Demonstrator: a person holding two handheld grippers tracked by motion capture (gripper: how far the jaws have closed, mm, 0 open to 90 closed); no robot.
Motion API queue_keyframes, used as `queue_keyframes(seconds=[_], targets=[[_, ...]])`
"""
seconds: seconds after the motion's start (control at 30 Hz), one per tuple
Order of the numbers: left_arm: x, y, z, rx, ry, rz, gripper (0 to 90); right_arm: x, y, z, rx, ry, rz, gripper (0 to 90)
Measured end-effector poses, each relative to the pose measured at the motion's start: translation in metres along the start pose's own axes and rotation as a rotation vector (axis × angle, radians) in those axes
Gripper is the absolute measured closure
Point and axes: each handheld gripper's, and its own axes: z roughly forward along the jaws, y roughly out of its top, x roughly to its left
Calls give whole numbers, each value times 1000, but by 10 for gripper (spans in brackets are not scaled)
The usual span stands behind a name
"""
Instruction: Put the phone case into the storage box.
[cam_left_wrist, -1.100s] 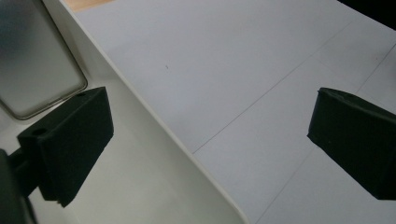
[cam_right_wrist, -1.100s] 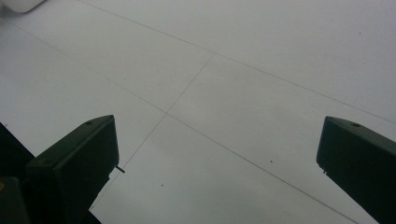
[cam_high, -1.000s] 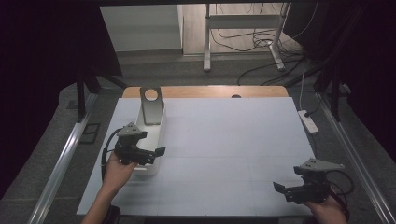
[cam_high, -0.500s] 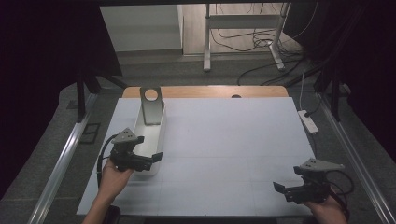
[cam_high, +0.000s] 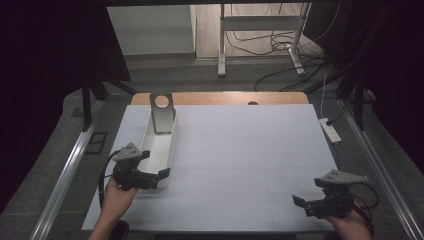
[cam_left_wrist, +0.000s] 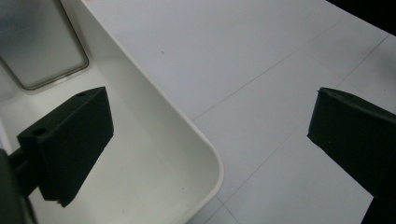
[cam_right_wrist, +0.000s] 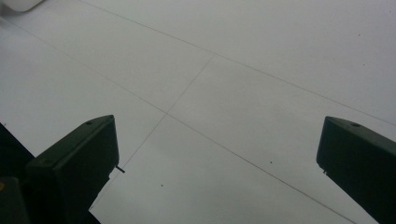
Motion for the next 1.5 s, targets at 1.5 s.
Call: queue_keyframes(seconds=[1.5], targets=[[-15,-43,-31,-9,10,-46,7,0,0,0,1,-3,-1,0]])
